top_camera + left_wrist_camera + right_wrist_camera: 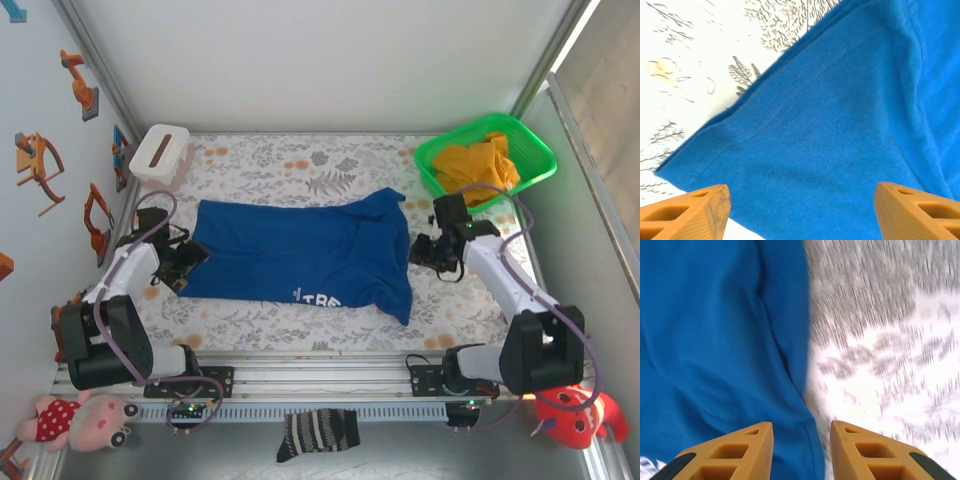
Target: Fold the inside-out t-shirt
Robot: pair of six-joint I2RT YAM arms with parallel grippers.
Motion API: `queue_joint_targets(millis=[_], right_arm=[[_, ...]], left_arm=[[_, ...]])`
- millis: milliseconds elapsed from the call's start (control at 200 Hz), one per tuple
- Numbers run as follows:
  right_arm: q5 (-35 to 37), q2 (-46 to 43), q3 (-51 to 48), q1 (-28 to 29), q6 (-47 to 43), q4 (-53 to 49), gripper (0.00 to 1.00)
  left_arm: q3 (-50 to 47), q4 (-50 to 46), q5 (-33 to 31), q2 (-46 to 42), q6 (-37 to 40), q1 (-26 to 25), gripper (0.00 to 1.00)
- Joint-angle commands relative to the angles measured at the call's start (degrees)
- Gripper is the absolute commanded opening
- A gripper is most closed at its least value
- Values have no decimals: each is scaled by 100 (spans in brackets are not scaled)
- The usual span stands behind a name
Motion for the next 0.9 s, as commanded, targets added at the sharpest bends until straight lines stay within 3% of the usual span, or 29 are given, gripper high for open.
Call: queue_joint_targets(millis=[0, 185, 441, 601, 731, 896], right_arm=[[-192, -521, -525, 128, 354, -446, 35], [-459, -956, -1055, 545, 808, -446, 37], [-149, -802, -1358, 1641, 1539, -210, 37], [-17, -800, -1657, 1962, 1909, 69, 36], [135, -841, -1797, 2006, 2071, 213, 27], [439, -849, -1723, 2005, 2088, 92, 0]], left_arm=[[-47, -398, 305, -183, -83, 198, 75], [-285, -318, 528, -251, -248, 209, 75], [-421, -303, 449, -256, -290, 195, 75], [-487, -232, 390, -156, -329, 153, 75], [-588, -133, 345, -33, -398, 46, 75], [-853, 136, 311, 188, -561, -18, 73]])
